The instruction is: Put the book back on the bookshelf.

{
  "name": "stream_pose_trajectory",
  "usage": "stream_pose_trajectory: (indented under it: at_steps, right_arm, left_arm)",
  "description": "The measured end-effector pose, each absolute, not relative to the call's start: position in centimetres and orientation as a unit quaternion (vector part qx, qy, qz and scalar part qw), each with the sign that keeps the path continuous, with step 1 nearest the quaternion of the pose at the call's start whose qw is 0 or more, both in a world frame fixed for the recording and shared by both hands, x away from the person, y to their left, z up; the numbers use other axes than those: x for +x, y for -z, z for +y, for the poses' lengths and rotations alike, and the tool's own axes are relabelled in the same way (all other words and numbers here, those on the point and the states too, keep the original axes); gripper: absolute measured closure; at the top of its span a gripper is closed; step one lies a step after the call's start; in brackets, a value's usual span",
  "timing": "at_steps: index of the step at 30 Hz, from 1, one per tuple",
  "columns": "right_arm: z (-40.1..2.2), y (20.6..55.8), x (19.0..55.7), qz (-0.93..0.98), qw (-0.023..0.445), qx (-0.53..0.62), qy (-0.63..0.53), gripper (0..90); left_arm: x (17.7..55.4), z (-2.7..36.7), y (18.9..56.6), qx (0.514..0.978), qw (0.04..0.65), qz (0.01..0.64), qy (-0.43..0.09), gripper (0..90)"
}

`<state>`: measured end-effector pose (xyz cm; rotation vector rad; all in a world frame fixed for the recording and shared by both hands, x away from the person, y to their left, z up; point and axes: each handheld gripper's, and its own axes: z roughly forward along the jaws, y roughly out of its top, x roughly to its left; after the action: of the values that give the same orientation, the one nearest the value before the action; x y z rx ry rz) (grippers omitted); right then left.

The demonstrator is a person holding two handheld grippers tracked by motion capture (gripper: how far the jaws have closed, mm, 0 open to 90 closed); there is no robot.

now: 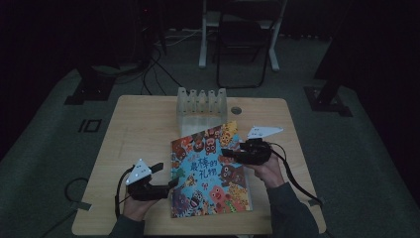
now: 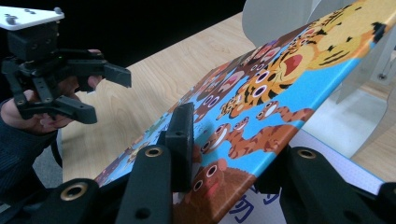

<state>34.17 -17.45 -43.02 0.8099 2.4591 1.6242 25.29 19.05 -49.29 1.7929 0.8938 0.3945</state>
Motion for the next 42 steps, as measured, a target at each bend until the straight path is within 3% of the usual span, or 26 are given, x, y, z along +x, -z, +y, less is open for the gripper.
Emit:
stream_pose_trajectory:
  at_steps: [22, 42]
  right_arm:
    - [-18.3, 41.9, 33.0, 0.802, 0.073, 0.219, -0.551, 66.2]
    - [-18.9, 41.2, 32.1, 0.794, 0.096, 0.188, -0.57, 66.8]
  left_arm:
    - [27.3, 20.0, 48.7, 0.741, 0.528, 0.384, -0.159, 23.2]
    - [30.4, 21.2, 48.7, 0.738, 0.538, 0.382, -0.144, 22.4]
